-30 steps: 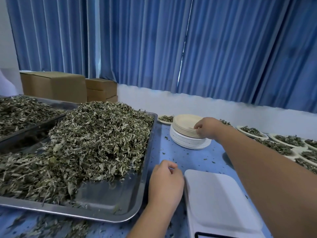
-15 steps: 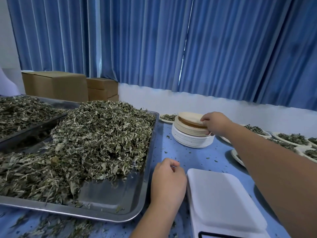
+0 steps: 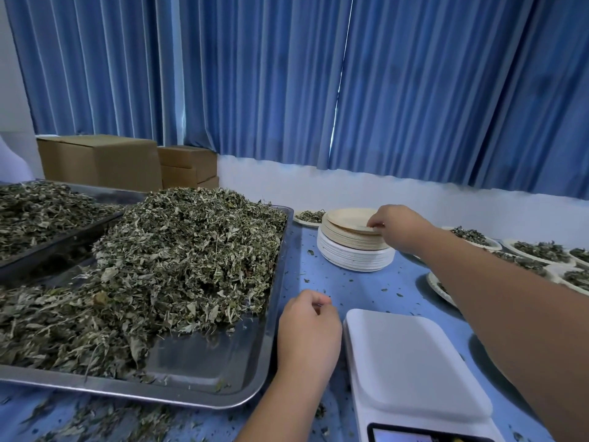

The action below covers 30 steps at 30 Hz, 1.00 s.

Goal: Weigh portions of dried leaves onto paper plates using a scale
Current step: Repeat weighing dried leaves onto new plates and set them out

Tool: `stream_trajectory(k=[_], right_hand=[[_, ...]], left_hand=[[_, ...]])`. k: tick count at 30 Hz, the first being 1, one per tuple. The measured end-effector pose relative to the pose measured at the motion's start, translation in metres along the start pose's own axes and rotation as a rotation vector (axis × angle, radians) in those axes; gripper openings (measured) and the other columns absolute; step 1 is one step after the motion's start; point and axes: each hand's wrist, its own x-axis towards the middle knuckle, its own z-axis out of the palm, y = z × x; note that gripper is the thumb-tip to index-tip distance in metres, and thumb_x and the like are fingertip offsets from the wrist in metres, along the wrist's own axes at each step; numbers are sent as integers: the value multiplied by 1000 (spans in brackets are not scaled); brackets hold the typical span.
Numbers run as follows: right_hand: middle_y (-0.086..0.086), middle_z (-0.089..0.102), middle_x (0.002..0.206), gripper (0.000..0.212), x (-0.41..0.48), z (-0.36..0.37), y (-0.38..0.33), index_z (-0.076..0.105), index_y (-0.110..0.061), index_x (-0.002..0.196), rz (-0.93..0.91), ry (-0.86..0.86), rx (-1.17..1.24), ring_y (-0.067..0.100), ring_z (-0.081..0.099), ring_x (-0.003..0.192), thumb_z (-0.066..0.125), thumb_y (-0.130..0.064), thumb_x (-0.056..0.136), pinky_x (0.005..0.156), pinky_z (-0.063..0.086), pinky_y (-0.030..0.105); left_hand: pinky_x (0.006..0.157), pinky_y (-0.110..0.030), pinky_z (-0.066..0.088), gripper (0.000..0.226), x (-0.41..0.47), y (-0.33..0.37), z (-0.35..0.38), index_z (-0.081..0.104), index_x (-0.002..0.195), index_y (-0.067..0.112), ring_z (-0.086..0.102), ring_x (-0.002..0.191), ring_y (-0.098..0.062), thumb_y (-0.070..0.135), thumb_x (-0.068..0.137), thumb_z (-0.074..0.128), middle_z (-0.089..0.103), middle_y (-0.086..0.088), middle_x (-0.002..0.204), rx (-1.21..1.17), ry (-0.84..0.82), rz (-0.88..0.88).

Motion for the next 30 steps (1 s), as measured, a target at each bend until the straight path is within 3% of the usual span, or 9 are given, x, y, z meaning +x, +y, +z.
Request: stream_trajectory(k=[4,9,12,17,21,25,30], right_hand=[[3,51,94,24,4,-7,-6,57,-17,89,-29,-68,-217,27,54,92,42,3,88,74,46,35],[1,47,90,28,7,-16,-13,54,-15,104,-82,-68,-484,24,55,86,45,3,85,63,42,31],[0,43,83,16,9,-15,-14,53,-12,102,-100,-39,-515,23,52,81,46,-3,90,64,43,31],[14,61,97,12,10,-14,-19,54,-8,94,149,89,7,31,59,86,43,-8,91,68,48,33],[15,65,86,13,7,-13,-22,55,-10,94,264,175,320,29,68,71,45,-5,88,68,55,34],[15,72,71,16,4,-12,-21,65,-4,89,383,259,630,18,62,59,49,-9,87,55,46,22],[8,70,75,20,-13,-4,-14,68,-7,95,493,474,932,15,64,61,52,-13,86,67,55,30]], left_hand=[[61,-22,41,18,1,-1,0,57,84,32,58,78,-10,17,91,49,62,6,98,-2,3,0],[61,-24,42,20,1,-1,0,57,83,33,58,75,-12,17,91,49,63,7,97,2,3,-3],[62,-23,42,18,2,-1,0,57,85,33,59,78,-12,18,91,49,63,8,98,10,1,-5],[60,-22,41,17,1,-1,0,58,87,32,59,76,-11,18,91,49,63,7,98,-6,-4,-11],[59,-21,40,17,1,-1,0,57,85,33,58,74,-10,18,92,50,62,7,98,-6,-10,-3],[59,-21,43,18,1,-1,0,56,85,33,59,74,-10,18,92,50,62,8,97,-10,-14,-4],[69,-25,48,17,1,0,-2,58,87,32,60,83,-10,18,92,49,62,9,99,1,-16,5]])
